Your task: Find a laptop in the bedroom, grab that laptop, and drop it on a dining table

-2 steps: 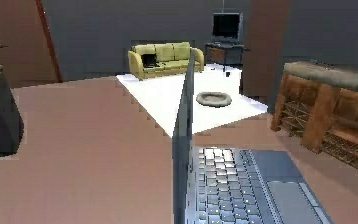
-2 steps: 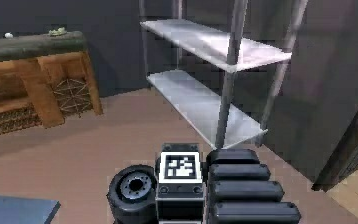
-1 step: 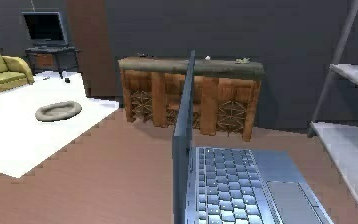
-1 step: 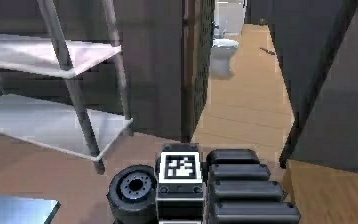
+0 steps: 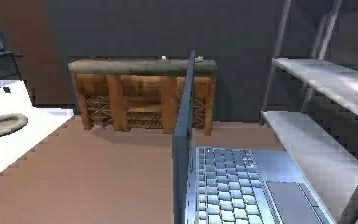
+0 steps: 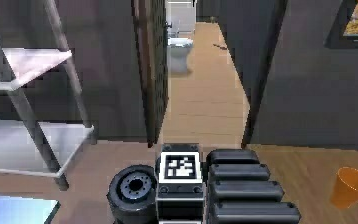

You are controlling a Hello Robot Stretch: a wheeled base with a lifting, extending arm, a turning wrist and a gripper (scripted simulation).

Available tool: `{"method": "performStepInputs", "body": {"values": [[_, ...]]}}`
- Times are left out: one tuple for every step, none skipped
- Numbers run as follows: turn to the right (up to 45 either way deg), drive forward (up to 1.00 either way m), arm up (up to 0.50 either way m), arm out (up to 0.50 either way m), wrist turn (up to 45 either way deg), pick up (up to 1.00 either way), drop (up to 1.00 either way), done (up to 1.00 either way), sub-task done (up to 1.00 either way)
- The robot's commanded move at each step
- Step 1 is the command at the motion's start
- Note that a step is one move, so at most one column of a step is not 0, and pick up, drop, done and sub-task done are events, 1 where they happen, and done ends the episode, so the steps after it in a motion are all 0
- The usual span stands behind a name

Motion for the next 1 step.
{"method": "performStepInputs", "body": {"values": [[-45.0,0.00,0.00,0.00,0.0,0.00,0.00,0.00,0.00]]}}
